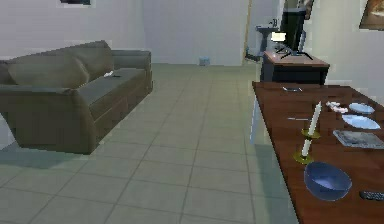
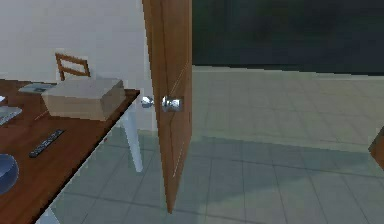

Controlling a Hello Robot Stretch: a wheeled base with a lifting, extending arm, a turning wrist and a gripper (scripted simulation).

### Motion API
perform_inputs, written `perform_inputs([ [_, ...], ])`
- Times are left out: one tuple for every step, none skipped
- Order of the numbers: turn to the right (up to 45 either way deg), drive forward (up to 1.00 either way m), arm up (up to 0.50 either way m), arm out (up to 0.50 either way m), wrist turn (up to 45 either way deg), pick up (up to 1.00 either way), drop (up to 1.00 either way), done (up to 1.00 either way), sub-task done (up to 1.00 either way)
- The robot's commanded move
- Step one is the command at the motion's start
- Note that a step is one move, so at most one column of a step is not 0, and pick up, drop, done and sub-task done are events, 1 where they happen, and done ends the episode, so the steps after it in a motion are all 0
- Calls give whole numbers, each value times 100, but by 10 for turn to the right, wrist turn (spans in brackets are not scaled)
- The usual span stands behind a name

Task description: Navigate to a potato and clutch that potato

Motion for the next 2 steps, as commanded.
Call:
perform_inputs([
  [90,0,0,0,0,0,0,0,0],
  [0,100,0,0,0,0,0,0,0],
])
